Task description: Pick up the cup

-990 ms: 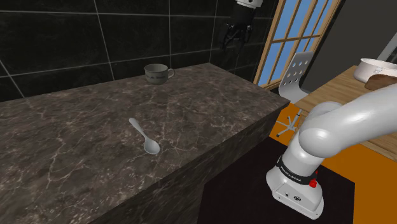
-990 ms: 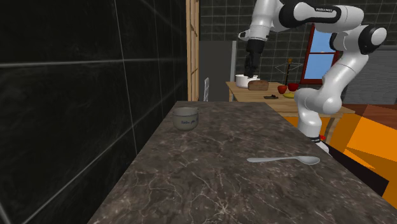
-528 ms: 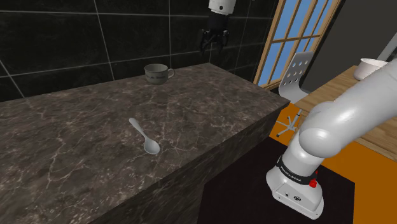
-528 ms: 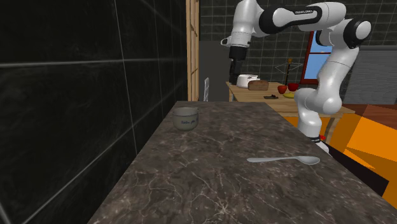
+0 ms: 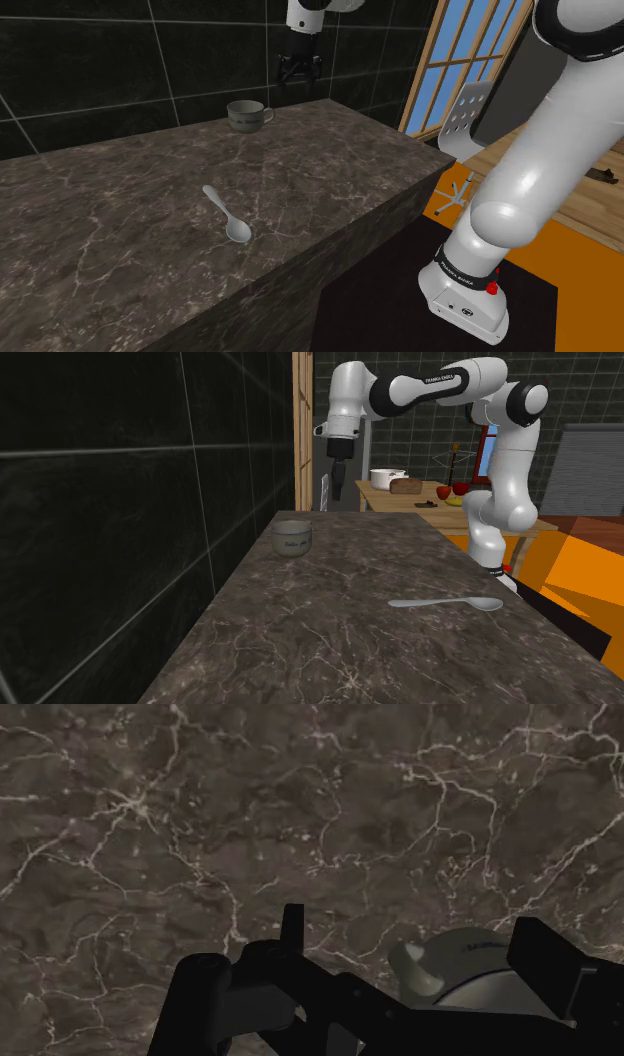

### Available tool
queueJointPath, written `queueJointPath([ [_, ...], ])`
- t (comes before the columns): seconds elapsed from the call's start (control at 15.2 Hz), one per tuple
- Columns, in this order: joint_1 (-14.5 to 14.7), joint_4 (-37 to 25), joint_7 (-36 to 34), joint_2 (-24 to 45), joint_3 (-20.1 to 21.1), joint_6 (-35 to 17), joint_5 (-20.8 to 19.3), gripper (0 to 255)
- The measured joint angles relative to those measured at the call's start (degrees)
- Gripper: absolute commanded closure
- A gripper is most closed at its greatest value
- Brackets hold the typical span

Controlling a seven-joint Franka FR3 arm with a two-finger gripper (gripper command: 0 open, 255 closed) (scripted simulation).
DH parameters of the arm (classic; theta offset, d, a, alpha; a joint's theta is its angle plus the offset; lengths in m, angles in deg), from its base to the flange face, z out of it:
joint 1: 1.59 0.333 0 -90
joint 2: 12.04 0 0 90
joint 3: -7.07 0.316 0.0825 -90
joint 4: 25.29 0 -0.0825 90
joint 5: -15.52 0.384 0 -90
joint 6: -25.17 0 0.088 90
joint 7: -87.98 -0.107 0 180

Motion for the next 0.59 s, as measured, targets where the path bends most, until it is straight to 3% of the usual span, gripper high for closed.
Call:
queueJointPath([
  [0.59,1.6,-24.5,-2.8,23.0,0.8,4.2,-1.4,0],
])
